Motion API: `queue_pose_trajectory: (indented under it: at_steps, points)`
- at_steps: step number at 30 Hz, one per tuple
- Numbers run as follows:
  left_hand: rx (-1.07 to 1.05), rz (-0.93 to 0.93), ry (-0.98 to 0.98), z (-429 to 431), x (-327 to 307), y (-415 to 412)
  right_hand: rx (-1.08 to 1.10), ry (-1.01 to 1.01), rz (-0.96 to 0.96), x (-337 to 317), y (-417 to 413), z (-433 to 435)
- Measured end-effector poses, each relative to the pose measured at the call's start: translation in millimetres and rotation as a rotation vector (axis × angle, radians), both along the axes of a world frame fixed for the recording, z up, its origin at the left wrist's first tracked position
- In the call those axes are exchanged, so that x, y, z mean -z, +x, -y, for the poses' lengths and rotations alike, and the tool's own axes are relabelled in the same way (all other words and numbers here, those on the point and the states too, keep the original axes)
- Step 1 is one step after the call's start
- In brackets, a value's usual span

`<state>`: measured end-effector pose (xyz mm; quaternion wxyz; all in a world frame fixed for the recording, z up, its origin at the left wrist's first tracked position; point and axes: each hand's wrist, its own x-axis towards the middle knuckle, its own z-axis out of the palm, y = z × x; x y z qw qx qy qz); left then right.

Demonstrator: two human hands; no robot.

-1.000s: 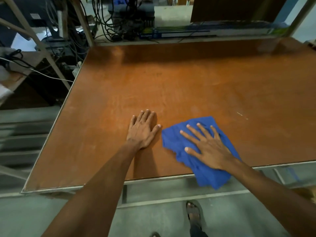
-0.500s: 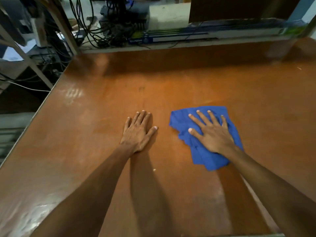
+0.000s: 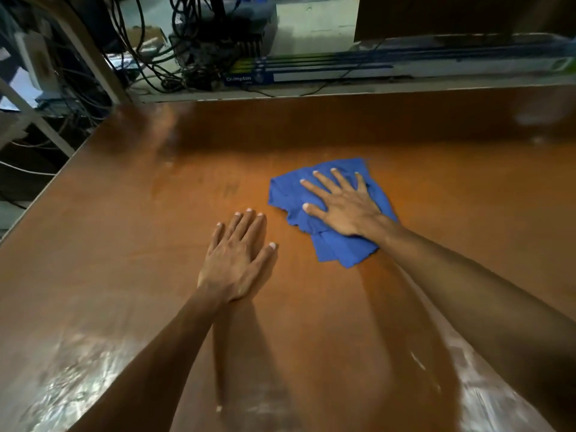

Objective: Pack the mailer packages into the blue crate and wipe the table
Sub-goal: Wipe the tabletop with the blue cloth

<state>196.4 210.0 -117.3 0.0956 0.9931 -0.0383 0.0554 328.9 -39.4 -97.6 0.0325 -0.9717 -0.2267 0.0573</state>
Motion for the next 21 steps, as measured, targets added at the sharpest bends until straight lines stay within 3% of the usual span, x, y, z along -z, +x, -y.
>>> queue_pose_trajectory:
  at_steps: [2, 6, 12, 13, 17, 19, 21]
  points:
    - [-0.002, -0.001, -0.004, -1, 0, 1, 0.025, 0.015, 0.008, -2, 22, 8]
    - [0.011, -0.015, 0.000, -4, -2, 1, 0.407, 0.028, -0.019, -9, 56, 25]
    - [-0.001, -0.018, 0.003, -3, -4, 0, -0.105, 0.009, -0.001, -2, -38, 10]
    - [-0.003, -0.020, 0.010, -3, -4, 0, -0.074, 0.013, 0.009, -2, -44, 23]
    - [0.022, -0.057, 0.040, -1, -8, -3, 0.410, 0.025, -0.026, -7, -62, 78]
    - [0.004, -0.060, 0.014, 3, -10, -11, 0.319, -0.002, -0.016, -6, -101, 75]
    - [-0.005, -0.052, -0.006, 10, -11, -30, 0.074, -0.007, 0.025, -1, -153, 61]
